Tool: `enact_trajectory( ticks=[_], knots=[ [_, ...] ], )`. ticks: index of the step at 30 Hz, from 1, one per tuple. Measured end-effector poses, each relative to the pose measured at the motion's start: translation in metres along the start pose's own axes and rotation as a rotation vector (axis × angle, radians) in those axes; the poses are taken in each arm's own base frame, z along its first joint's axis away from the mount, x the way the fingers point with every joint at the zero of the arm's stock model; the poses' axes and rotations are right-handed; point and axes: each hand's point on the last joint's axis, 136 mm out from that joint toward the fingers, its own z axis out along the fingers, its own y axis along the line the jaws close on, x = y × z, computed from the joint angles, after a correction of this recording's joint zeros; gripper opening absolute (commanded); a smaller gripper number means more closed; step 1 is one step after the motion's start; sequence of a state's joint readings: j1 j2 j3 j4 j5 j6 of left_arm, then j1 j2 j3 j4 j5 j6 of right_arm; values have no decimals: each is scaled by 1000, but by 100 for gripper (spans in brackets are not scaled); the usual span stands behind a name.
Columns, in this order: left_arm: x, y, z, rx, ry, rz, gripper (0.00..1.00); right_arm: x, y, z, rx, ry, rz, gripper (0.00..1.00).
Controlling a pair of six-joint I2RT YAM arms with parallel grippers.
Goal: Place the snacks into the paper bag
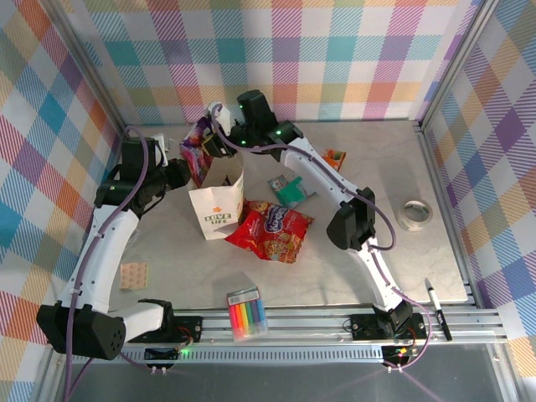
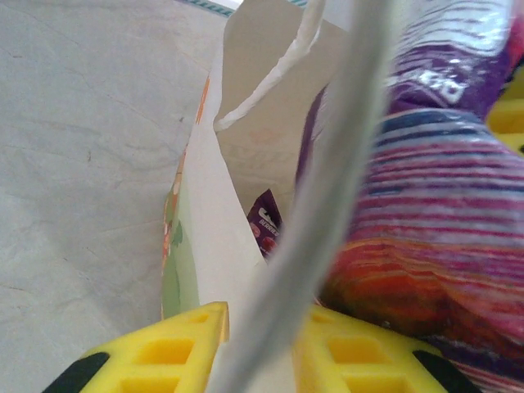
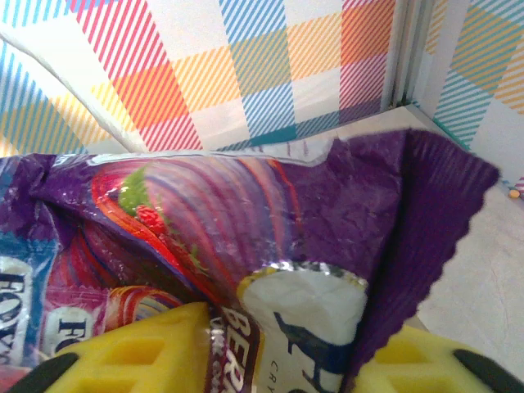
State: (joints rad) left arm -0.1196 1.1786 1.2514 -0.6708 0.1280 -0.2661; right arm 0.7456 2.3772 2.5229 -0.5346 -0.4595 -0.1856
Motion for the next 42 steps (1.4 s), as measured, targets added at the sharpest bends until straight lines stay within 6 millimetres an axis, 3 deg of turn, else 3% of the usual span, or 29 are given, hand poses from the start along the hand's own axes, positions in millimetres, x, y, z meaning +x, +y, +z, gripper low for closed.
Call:
enact_trajectory(
  ticks=[9,15,23,27,31,38,42],
  knots=[
    [3,0,1,2,11,-1,26,5,4,15,23,9,-24,45],
    [4,-1,3,8,16,-2,26,2,4,14,28,1,-21,65],
    [0,-2,5,13,2,0,27,4,1,18,90,21,-41,61],
    [1,-1,7,10,9,0,27,10,-7,9,161,66,-43,59],
    [3,0,12,5,22,-2,27,-5,-8,-22,244,86,-47,59],
    [2,0,14,3,28,-2,27,-59,22,-112,333,-2,-100,60],
    [0,-1,11,3,29,9,29,-69,29,-136,366,-25,-113,59]
  ],
)
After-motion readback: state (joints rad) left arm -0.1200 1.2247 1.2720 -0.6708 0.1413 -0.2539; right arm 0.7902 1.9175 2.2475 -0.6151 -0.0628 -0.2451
